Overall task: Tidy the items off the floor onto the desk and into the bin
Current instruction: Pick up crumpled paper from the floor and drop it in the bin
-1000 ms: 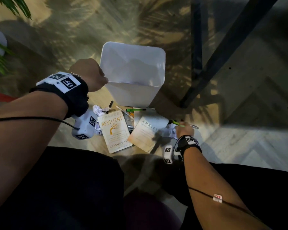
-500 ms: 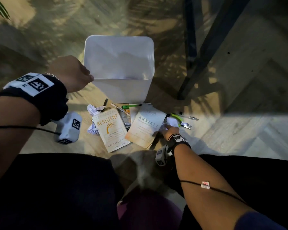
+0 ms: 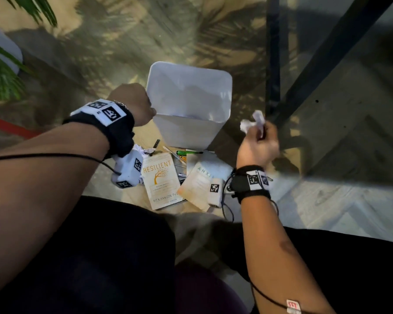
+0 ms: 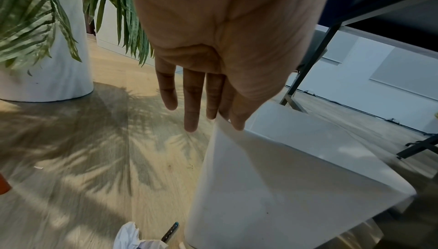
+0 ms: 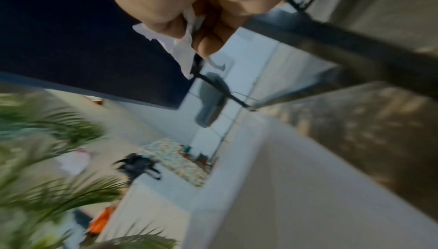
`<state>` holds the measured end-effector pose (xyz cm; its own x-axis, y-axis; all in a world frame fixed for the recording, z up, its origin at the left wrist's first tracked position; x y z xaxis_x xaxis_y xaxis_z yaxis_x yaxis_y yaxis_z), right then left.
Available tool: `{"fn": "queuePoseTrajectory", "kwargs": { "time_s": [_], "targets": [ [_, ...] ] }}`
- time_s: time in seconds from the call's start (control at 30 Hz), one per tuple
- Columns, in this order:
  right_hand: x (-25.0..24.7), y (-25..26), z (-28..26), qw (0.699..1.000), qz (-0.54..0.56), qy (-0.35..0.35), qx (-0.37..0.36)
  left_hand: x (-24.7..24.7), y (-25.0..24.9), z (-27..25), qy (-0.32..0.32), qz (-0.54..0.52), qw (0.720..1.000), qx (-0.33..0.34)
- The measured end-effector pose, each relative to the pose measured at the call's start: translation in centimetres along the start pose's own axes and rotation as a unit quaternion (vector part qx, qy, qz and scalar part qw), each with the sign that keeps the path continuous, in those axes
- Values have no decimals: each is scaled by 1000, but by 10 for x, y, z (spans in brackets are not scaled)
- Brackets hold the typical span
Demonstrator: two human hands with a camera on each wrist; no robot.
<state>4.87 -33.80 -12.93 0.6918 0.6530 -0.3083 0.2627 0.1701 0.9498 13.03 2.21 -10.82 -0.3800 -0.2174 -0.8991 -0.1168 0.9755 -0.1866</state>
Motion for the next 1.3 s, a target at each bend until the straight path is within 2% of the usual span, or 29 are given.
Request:
{"fn": "queuePoseTrajectory", "kwargs": {
  "time_s": [0.07, 0.13, 0.2, 0.27, 0.3, 0.33, 0.4, 0.47, 0.5, 0.53, 0.6, 0.63, 0.73, 0.83, 0.93, 1.1, 1.2, 1.3],
  "targets": [
    [8, 77, -12, 989, 60, 1, -135, 0, 1, -1, 0, -8, 1000, -2],
    [29, 123, -23, 973, 67, 55, -215, 0, 2, 0, 1, -9, 1000, -2],
    [69, 138, -34, 964, -12, 168, -206, 0, 1, -1, 3, -10, 1000, 1],
    [96, 123, -42, 944, -144, 232, -186, 1, 1, -2, 5, -14, 1000, 1],
    [98, 110, -40, 942, -157, 245, -170, 1, 1, -1, 4, -16, 1000, 1],
    [90, 96, -32, 954, -119, 235, -143, 2, 2, -1, 4, -18, 1000, 0],
    [60, 50, -10, 987, -15, 149, -53, 2, 3, 0, 3, -15, 1000, 3],
    [33, -30, 2, 994, -39, 55, 83, 3, 2, 2, 4, -11, 1000, 7],
    [25, -76, -2, 982, -81, 51, 163, 3, 2, 2, 4, -12, 1000, 8],
    [21, -121, -11, 960, -120, 78, 240, 3, 1, 3, 4, -15, 1000, 9],
    [19, -201, -41, 899, -182, 160, 365, 3, 3, 4, -1, -23, 1000, 7],
    [19, -226, -57, 871, -196, 200, 404, 3, 5, 4, -5, -24, 1000, 4],
    [26, -269, -90, 804, -214, 296, 468, 2, 4, 3, -18, -19, 1000, 5],
    [33, -288, -99, 780, -225, 334, 478, -1, 2, 3, -28, -19, 999, 9],
    [38, -306, -88, 781, -223, 330, 481, -2, 4, 4, -38, -25, 999, 5],
    [36, -282, -76, 801, -225, 320, 452, -2, 1, 6, -39, -9, 999, 14],
    [23, -283, -59, 833, -147, 283, 452, -3, 1, 4, -38, -7, 999, 12],
    [-14, -269, -31, 858, -132, 238, 436, -1, 2, 2, -29, -12, 999, 10]
  ]
}}
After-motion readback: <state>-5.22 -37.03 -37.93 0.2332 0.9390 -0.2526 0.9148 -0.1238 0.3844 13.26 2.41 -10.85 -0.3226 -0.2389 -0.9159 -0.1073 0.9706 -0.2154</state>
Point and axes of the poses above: each hand's wrist, its own z-axis towards the middle knuckle, its own x-axis out of the palm, y = z × x, the point moved 10 cm from there along z, towards the middle knuckle, and after that the axes turned 8 degrees about x, right-handed, at the moved point
